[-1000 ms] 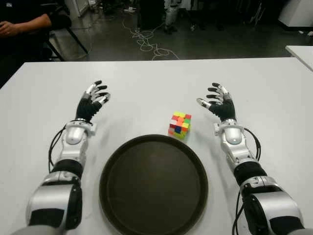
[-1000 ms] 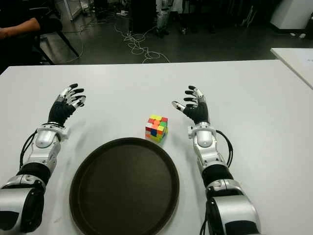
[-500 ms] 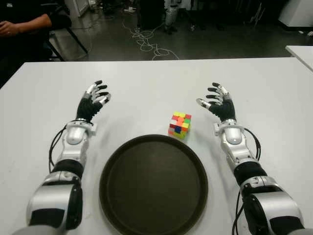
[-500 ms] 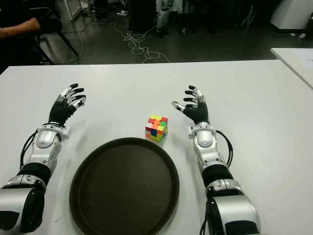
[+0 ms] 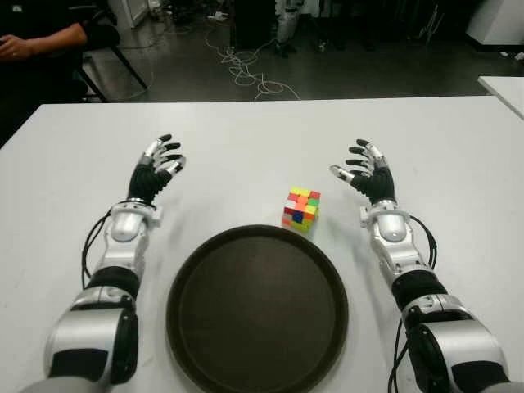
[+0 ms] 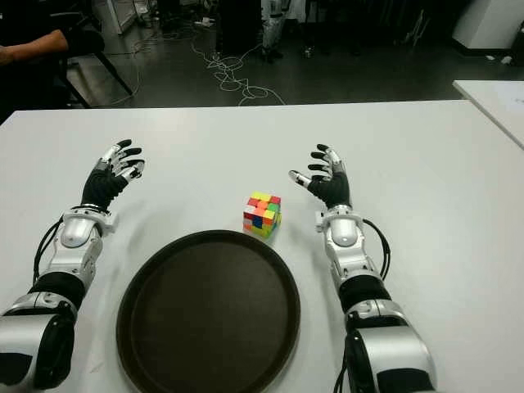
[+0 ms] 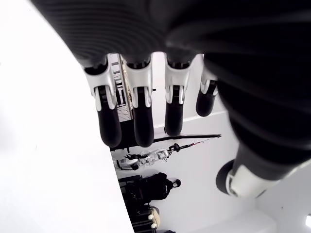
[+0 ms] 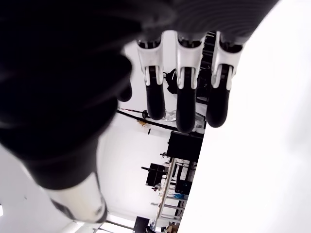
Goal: Pick up the Rubik's Cube and put it in the plate
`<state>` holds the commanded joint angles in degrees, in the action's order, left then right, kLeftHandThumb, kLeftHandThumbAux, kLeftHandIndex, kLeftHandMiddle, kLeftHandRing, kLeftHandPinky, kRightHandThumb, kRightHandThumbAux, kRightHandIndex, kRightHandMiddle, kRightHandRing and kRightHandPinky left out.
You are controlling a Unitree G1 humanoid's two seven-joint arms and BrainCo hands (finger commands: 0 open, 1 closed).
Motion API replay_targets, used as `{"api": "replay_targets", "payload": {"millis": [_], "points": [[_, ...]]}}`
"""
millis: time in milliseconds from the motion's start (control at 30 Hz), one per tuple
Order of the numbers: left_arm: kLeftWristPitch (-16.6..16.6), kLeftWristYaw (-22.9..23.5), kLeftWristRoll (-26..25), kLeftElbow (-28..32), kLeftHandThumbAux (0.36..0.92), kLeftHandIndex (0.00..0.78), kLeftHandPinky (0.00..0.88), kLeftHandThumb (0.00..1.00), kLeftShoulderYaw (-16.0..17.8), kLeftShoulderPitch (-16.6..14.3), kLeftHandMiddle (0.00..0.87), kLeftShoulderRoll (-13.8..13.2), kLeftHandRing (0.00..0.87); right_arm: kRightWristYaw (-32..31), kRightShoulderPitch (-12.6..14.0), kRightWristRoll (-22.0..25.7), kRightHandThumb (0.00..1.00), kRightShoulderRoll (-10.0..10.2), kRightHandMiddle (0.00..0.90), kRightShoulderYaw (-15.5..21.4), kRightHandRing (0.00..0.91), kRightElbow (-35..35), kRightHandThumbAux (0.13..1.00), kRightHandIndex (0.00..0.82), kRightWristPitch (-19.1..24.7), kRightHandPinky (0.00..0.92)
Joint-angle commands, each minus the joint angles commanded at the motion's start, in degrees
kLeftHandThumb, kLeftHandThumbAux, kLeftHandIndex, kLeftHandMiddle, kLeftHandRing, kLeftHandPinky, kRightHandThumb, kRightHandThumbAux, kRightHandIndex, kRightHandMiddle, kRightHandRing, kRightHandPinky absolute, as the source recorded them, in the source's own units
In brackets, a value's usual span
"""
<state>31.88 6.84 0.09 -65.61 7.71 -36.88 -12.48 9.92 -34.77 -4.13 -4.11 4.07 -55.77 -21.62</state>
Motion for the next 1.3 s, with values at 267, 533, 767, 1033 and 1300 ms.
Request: {"api": "replay_targets", "payload": {"millis": [267, 533, 767, 1033, 1300], "points": [[0.4, 0.0, 0.1, 0.2, 0.643, 0.108, 0.258, 0.172, 0.0, 0.3, 0.194, 0.0, 0.211, 6.6, -0.4, -6.2, 0.074, -2.1, 0.226, -3.1, 0.267, -1.6, 0.77, 0.153, -3.7, 0.306], [0.7, 0.0, 0.2, 0.4, 0.645, 0.113, 0.279, 0.178, -0.1, 0.6, 0.208, -0.1, 0.228, 16.2, -0.6, -15.4, 0.023, -4.8, 0.196, -8.3, 0.254, -3.6, 0.782, 0.13, -11.9, 0.327], [0.6, 0.1, -0.1, 0.5, 0.65, 0.114, 0.278, 0.187, 0.1, 0.6, 0.212, 0.0, 0.232, 20.6, -2.0, -20.0, 0.001, -6.5, 0.187, -11.5, 0.257, -6.0, 0.745, 0.121, -15.5, 0.345], [0.0, 0.1, -0.3, 0.4, 0.656, 0.117, 0.262, 0.176, 0.2, 0.5, 0.21, 0.2, 0.228, 22.9, -4.3, -22.5, 0.0, -7.0, 0.193, -13.9, 0.259, -7.0, 0.767, 0.125, -16.6, 0.349], [0.1, 0.2, -0.4, 0.4, 0.653, 0.113, 0.262, 0.196, 0.3, 0.5, 0.204, 0.3, 0.222, 24.5, -9.6, -30.8, 0.0, -7.6, 0.215, -21.5, 0.255, -10.4, 0.834, 0.16, -11.7, 0.294]]}}
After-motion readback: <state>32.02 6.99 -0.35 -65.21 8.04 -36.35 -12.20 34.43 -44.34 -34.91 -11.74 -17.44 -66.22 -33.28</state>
